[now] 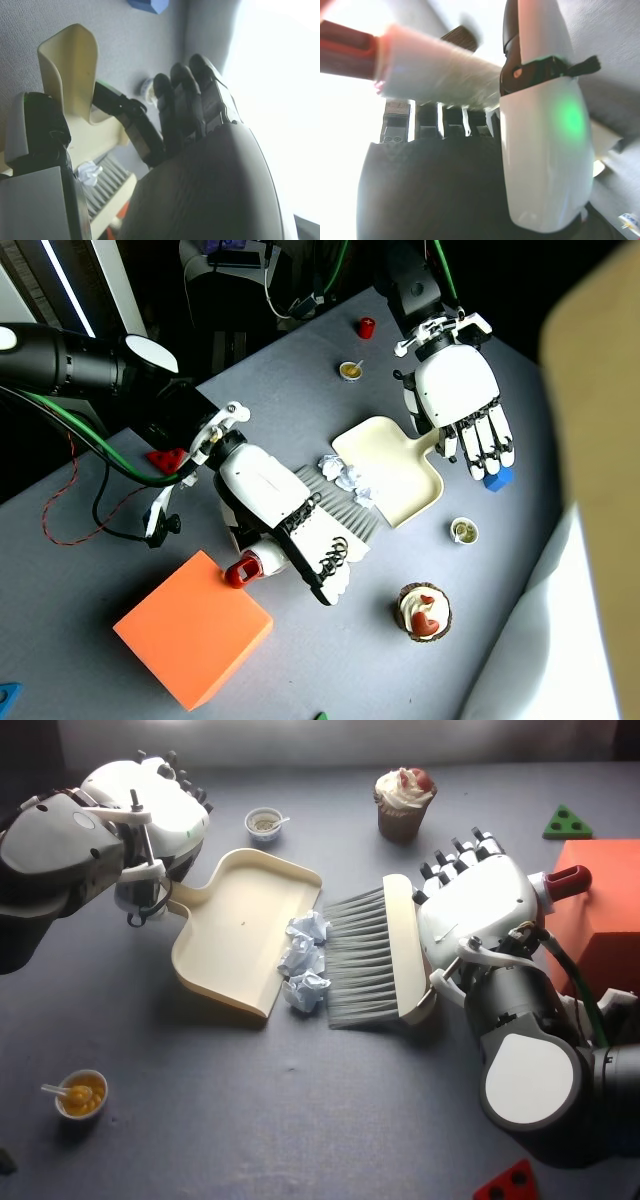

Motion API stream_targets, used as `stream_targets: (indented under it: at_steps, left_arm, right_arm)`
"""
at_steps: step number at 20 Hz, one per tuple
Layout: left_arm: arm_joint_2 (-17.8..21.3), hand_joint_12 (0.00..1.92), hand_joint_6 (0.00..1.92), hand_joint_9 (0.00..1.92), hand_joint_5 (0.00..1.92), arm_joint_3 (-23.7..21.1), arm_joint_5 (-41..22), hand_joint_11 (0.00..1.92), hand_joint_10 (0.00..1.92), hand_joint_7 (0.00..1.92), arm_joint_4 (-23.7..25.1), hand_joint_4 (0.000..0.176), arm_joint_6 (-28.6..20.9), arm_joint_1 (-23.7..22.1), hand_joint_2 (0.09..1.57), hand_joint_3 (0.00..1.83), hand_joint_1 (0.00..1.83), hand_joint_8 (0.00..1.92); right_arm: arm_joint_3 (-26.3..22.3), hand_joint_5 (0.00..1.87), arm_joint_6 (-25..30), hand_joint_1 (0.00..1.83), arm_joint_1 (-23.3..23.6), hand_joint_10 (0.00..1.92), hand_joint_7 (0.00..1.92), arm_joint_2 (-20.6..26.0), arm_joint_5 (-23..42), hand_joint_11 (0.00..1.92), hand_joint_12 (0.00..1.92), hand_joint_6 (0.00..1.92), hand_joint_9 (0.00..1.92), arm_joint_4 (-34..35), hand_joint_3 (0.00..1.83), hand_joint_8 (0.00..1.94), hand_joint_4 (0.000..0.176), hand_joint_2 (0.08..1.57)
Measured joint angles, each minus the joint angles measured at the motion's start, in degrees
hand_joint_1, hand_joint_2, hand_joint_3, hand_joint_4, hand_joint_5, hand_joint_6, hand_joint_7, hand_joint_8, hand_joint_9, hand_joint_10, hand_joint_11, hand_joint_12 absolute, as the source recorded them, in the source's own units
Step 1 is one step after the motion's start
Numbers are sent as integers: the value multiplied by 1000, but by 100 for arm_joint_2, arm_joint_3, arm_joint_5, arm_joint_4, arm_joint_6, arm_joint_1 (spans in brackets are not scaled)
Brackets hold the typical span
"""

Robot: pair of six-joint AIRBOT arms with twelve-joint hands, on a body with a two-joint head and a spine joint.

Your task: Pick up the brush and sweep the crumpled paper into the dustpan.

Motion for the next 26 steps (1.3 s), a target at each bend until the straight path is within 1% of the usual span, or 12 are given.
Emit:
stream_targets:
  at_steps: [1, 2, 4, 12, 13, 14, 15, 16, 18, 22, 25, 26]
  left_arm:
    - [0, 394, 827, 246, 1071, 0, 0, 0, 1, 343, 4, 0, -11, 15, 1078, 0, 1140, 1]
    - [0, 369, 862, 246, 1051, 0, 0, 0, 0, 342, 0, 0, -15, 22, 1086, 1, 1113, 0]
    - [0, 363, 882, 229, 1038, 0, 0, 0, 1, 316, 2, 0, -15, 24, 1092, 1, 1122, 2]
    - [0, 360, 857, 239, 1052, 13, 22, 0, 1, 339, 2, 0, -17, 26, 1086, 0, 1142, 2]
    - [0, 352, 857, 237, 1053, 13, 20, 0, 0, 334, 0, 0, -17, 26, 1085, 0, 1132, 2]
    - [0, 352, 857, 237, 1053, 13, 20, 0, 0, 334, 0, 0, -17, 26, 1085, 0, 1132, 2]
    - [0, 373, 846, 249, 1061, 13, 17, 13, 4, 344, 2, 0, -17, 26, 1082, 0, 1111, 4]
    - [0, 375, 843, 256, 1063, 13, 17, 10, 5, 347, 2, 0, -17, 26, 1081, 0, 1108, 4]
    - [0, 404, 891, 231, 1033, 13, 17, 9, 0, 309, 0, 0, -17, 26, 1093, 2, 1113, 0]
    - [0, 458, 845, 251, 1062, 24, 11, 37, 1, 334, 2, 0, -20, 15, 1081, 0, 1119, 1]
    - [0, 461, 855, 251, 1055, 37, 13, 8, 6, 334, -4, 0, -20, 4, 1084, 1, 1124, 3]
    - [0, 466, 879, 249, 1040, 42, 9, 6, 3, 327, 2, 0, -20, -4, 1090, 2, 1112, 2]
  right_arm:
    - [22, 316, 2, 1253, 0, 14, 287, 0, 0, 298, 19, 16, 285, -42, 0, 15, 0, 931]
    - [28, 323, 9, 1250, 2, 15, 291, 2, 0, 302, 21, 17, 291, -39, 0, 15, 0, 929]
    - [26, 363, 7, 1260, 33, 7, 300, 9, 20, 322, 25, 8, 304, -4, 2, 6, 0, 951]
    - [26, 356, 28, 1245, 363, 5, 305, 122, 48, 321, 21, 4, 305, -4, 1, 4, 0, 952]
    - [26, 472, 31, 1268, 363, 20, 482, 127, 52, 422, 58, 13, 465, -11, 0, 18, 0, 946]
    - [26, 472, 33, 1268, 363, 20, 482, 127, 52, 422, 58, 13, 465, 13, 0, 18, 0, 946]
    - [26, 675, 33, 1305, 363, 22, 821, 127, 68, 577, 123, 9, 808, 33, 0, 15, 0, 939]
    - [26, 702, 33, 1308, 363, 18, 851, 127, 72, 587, 127, 8, 849, 31, 1, 10, 0, 941]
    - [26, 667, 33, 1295, 358, 7, 828, 129, 72, 566, 119, 0, 834, 79, 0, 0, 0, 936]
    - [26, 673, 37, 1289, 317, 10, 800, 125, 87, 579, 125, 3, 799, 96, 0, 5, 0, 918]
    - [33, 679, 35, 1302, 317, 8, 797, 127, 85, 542, 108, 9, 780, 74, 0, 10, 0, 897]
    - [33, 637, 35, 1280, 317, 1, 760, 127, 87, 505, 91, 1, 740, 74, 1, 1, 0, 923]
